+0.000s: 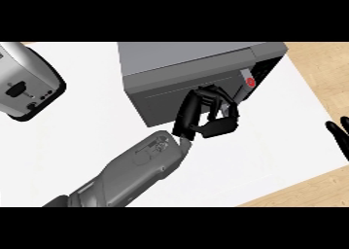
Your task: Pick up the milk, place it into the microwave and close the microwave
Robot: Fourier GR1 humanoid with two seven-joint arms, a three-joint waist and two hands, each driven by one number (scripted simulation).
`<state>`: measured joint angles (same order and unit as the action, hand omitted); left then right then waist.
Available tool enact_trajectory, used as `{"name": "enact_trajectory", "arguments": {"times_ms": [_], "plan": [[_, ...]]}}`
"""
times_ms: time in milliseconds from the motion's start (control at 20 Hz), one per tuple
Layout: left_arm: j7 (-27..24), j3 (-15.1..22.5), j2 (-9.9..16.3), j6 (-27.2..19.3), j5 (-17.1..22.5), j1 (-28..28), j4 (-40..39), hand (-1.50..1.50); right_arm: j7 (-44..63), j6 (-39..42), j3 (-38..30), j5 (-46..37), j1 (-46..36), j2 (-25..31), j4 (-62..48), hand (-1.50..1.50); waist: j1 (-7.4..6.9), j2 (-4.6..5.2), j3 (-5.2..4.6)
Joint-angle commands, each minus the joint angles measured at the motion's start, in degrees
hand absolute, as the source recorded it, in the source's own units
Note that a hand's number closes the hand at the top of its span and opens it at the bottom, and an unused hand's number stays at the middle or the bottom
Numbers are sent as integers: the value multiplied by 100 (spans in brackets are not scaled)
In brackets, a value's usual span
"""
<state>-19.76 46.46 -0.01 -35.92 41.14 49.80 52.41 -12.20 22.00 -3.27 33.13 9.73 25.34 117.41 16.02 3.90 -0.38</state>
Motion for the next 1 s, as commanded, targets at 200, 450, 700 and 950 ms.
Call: {"name": "enact_trajectory", "arguments": {"times_ms": [200,450,700,950], "plan": [[-481,-372,1,70,589,354,-388,150,204,43,-94,309,-111,173,169,-150,193,45,9],[-777,-331,1,200,728,373,-540,150,309,31,-178,433,-275,299,258,-150,173,83,5],[-941,-299,1,164,899,443,-620,150,359,47,-270,597,-355,366,192,-150,236,113,24],[-1131,-310,1,206,1061,430,-715,150,478,52,-317,727,-455,490,297,-150,242,126,14]]}}
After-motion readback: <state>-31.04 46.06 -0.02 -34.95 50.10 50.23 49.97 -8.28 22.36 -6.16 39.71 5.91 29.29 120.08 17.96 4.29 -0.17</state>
